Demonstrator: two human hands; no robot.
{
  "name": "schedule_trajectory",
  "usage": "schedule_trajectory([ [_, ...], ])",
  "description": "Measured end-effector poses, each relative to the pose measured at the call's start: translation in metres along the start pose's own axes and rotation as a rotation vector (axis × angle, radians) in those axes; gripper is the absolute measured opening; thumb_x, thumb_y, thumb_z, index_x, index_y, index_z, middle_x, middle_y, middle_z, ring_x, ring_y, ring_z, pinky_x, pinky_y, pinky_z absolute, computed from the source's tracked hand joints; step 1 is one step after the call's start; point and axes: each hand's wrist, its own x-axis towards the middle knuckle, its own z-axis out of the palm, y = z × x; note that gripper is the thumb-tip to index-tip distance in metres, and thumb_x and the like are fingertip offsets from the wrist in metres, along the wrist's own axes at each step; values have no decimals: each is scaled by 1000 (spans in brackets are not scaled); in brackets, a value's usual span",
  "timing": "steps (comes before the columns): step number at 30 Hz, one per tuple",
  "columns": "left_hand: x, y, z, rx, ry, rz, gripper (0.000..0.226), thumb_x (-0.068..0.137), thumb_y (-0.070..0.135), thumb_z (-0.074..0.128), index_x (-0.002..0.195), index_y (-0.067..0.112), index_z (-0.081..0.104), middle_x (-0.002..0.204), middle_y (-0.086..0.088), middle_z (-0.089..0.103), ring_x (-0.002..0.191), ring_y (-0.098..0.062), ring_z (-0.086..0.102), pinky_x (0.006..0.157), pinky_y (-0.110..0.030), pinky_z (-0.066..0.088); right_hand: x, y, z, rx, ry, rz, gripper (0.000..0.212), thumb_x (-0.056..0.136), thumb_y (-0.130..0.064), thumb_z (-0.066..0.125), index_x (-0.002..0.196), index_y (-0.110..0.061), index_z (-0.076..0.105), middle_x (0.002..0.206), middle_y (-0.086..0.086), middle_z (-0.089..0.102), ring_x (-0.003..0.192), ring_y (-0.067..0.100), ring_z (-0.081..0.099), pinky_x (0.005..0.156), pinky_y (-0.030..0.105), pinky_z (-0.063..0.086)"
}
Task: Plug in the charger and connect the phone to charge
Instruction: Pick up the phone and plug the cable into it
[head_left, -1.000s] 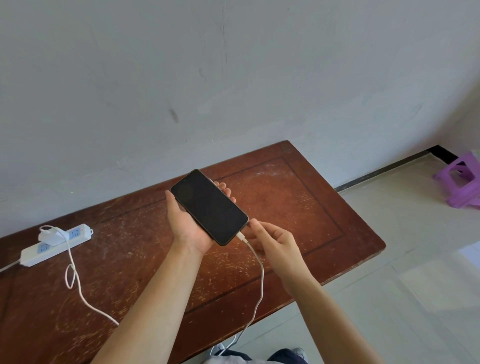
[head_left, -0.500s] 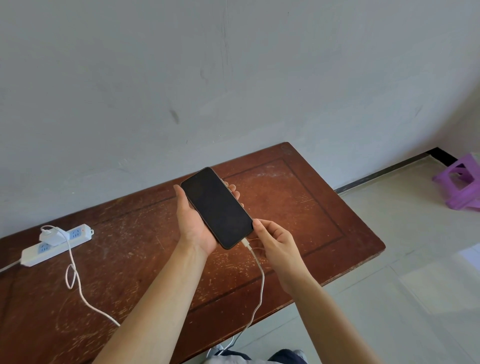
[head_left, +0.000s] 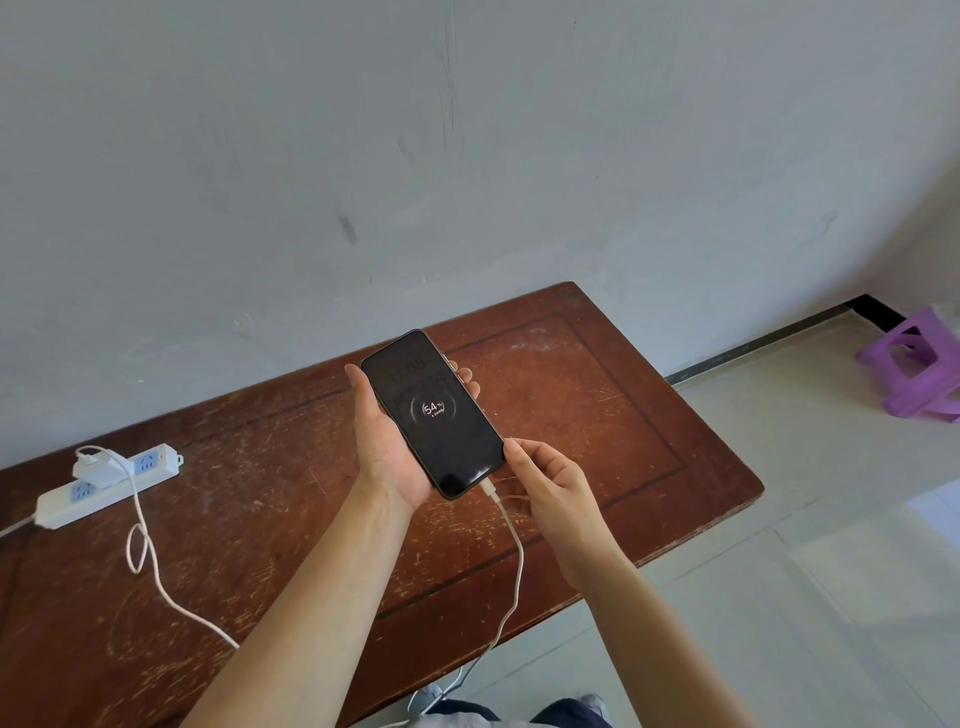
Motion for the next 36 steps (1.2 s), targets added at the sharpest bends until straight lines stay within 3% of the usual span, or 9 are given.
schedule_trajectory([
  [15,3,-2,3,-7,31,-20,95,77,87,41,121,8,69,120,-18,70,110,-35,67,92,-48,56,4,1,-3,-73,30,-74,17,103,-25,55,105,-23,72,88,-7,78,72,6,70,64,18,56],
  [19,4,4,0,-72,14,-76,87,84,78,46,132,6,62,135,-23,62,121,-37,62,100,-52,52,8,-1,-7,-117,34,-113,15,102,-27,58,110,-24,70,90,-7,77,73,6,70,63,16,55],
  [21,6,8,-2,-106,-6,-108,83,85,72,52,133,5,61,141,-24,57,126,-38,58,106,-54,45,9,-1,-9,-209,21,-164,25,95,-44,65,113,-26,68,95,-8,76,79,6,69,64,16,54],
  [24,10,8,-4,-101,-29,-113,79,83,68,57,128,4,65,130,-22,64,121,-39,59,109,-54,41,12,2,-8,-590,31,-269,68,73,-75,66,125,-32,59,112,-16,61,96,1,61,74,12,46],
  [26,12,6,-5,-79,-40,-129,76,81,68,59,126,6,66,124,-22,65,117,-37,59,109,-54,40,17,5,-3,-759,32,-319,87,66,-84,62,135,-32,53,116,-15,53,102,1,54,78,10,39],
  [30,17,1,-11,-7,-42,-155,73,80,65,59,121,6,70,123,-23,66,116,-38,62,105,-53,46,30,12,2,-928,22,-365,85,65,-82,63,132,-31,51,108,-11,48,99,7,49,77,20,46],
  [33,24,1,-21,21,-61,-191,72,82,63,55,122,5,69,126,-24,65,119,-39,61,106,-53,46,40,18,0,-908,32,-338,71,60,-74,68,116,-32,56,99,-17,46,89,5,52,66,13,44],
  [36,32,-2,-35,50,-48,-240,73,83,61,52,130,5,64,136,-25,60,126,-40,56,107,-53,45,51,27,-2,-893,26,-285,71,54,-71,71,112,-32,57,98,-20,45,87,-1,52,62,11,43],
])
